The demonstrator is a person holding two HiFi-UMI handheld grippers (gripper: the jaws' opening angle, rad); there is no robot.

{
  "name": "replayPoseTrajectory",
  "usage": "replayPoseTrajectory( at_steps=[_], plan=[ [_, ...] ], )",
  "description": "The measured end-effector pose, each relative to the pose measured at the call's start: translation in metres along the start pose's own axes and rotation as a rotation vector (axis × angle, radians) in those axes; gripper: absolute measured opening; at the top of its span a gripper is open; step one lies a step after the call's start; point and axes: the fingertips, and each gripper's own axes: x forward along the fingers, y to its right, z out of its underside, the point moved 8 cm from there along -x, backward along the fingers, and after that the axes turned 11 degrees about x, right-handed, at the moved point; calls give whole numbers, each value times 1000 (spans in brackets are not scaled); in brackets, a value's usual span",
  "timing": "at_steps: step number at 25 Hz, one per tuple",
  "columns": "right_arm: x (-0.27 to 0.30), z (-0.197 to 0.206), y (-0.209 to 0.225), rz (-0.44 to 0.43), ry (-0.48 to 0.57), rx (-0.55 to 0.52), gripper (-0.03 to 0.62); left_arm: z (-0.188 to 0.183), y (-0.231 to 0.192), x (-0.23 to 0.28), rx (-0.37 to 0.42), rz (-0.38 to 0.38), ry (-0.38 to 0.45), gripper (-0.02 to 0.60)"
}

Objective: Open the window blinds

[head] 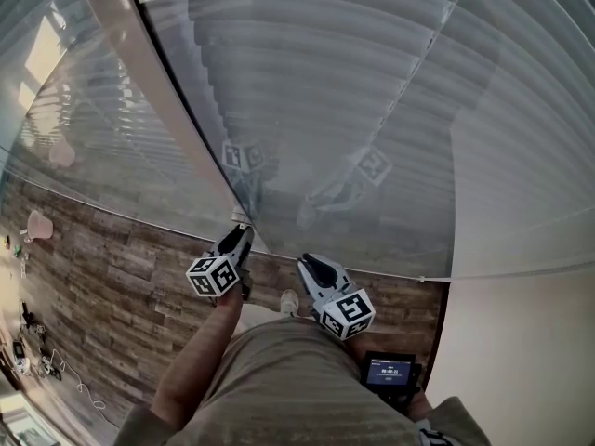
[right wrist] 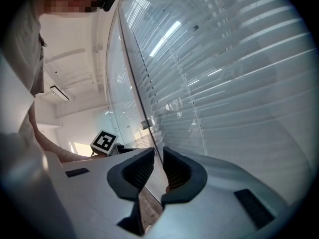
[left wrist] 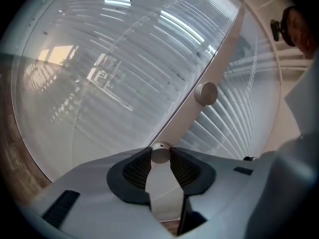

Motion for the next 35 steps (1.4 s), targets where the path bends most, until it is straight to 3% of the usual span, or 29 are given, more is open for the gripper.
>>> replayPoseTrajectory(
  at_steps=[4,13,19,27,35],
  plan=[
    [1,3,-1,-1,-2,0,52,4,-5,-1,-70,23,14,135],
    [2,16,1,-4,0,-3,52,18,-15,2,-371,123,68,135],
    [1,14,-1,-5,2,-5,52,19,-18,2,-464,158,83,135],
    [-1,14,-4,-5,4,-10,52,25,-19,2,-715,237,142,135],
    [-1,20,-3,-4,7,-11,52,40,-23,3,-985,265,214,134]
  ],
)
